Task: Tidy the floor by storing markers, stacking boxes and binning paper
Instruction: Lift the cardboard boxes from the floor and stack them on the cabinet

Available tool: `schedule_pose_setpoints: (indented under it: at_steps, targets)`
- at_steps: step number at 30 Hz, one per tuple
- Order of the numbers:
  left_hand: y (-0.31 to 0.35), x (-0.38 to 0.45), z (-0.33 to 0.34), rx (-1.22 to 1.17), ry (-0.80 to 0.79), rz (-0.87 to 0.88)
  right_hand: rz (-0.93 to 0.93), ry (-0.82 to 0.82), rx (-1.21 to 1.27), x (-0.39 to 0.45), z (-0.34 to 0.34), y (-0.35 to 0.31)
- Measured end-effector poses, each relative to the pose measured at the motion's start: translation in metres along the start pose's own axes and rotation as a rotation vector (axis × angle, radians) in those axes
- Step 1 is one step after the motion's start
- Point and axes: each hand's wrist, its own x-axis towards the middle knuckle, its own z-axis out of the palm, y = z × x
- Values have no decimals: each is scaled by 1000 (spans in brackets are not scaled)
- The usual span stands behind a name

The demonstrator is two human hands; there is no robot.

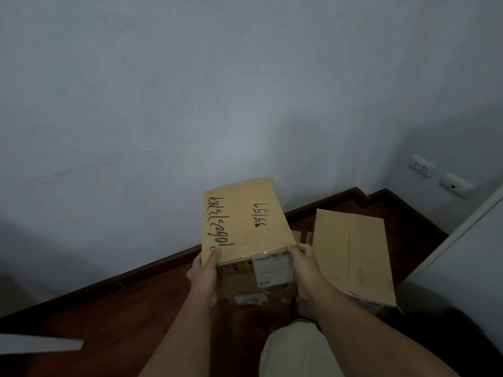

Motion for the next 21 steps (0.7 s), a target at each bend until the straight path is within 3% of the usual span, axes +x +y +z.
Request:
schedule_pose_setpoints:
  at_steps: [3, 8, 21]
  targets:
    - [10, -11, 11, -94, -16, 33, -70, 95, 122, -9, 5, -12]
    - [50, -43, 27, -197, -176, 93, -200, 132, 222, -33, -11, -51]
    - [196, -211, 139, -463, -681, 526, -787, 198, 653, -174, -121, -214]
